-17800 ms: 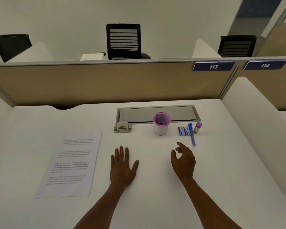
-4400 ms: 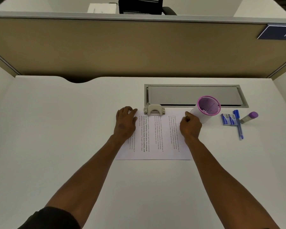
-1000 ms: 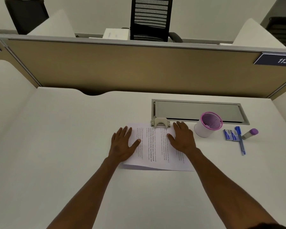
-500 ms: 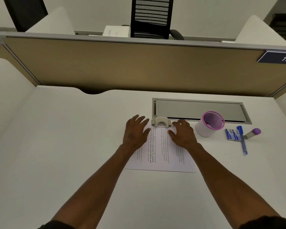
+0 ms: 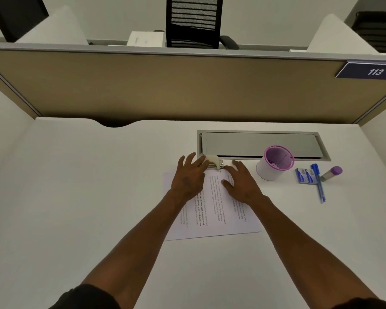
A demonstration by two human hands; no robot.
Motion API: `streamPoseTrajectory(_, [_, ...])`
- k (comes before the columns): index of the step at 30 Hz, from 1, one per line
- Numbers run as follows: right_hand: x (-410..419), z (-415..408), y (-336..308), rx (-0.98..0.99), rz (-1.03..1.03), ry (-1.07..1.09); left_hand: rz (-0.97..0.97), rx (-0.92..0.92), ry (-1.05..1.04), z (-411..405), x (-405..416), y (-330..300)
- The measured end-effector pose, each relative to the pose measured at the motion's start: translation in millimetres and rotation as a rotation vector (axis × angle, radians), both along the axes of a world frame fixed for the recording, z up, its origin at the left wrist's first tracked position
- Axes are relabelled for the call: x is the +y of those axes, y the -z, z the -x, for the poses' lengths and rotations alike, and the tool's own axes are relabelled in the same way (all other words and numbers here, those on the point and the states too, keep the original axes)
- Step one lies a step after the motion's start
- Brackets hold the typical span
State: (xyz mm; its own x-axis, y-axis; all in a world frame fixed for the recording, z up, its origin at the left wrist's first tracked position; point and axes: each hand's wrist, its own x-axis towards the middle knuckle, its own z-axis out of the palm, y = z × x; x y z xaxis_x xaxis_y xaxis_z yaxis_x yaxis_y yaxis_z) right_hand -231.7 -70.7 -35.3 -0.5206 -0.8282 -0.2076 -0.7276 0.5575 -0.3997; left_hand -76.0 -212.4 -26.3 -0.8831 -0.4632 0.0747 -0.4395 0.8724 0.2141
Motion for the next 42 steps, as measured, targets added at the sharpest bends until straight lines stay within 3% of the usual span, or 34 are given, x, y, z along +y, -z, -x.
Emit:
streamPoseTrajectory(6, [10.3, -7.0, 4.9, 0.032, -0.010, 0.015, -0.049, 0.056, -0.021, -4.6, 4.3, 0.2])
streamPoseTrajectory(12, [22.9, -18.3, 4.8, 0.064, 0.036, 0.020, -0.105, 0.264, -0.139, -29.1, 24.2, 10.2])
streamPoseTrajectory(19, [38.0, -41.5, 7.1, 0.069, 0.096, 0.005, -0.239, 0.087, -0.129, -53.2, 33.7, 26.9])
streamPoseTrajectory(27, [52.7, -67.8, 8.5, 0.048, 0.217, 0.059, -0.218, 0.078, -0.106, -68.8, 41.8, 22.4])
streamPoseTrajectory(35, [43.4, -82.9, -2.5, 0.137, 0.201, -0.015, -0.355, 0.030, -0.145, -89.6, 44.7, 17.4])
streamPoseTrajectory(38, [38.6, -85.9, -7.6, 0.133, 0.189, -0.032, -0.404, 0.069, -0.185, -97.1, 44.5, 14.4])
streamPoseTrajectory(42, [44.9, -94.9, -20.4, 0.120, 0.362, 0.115, -0.485, 0.199, -0.264, -115.9, 43.1, 9.8])
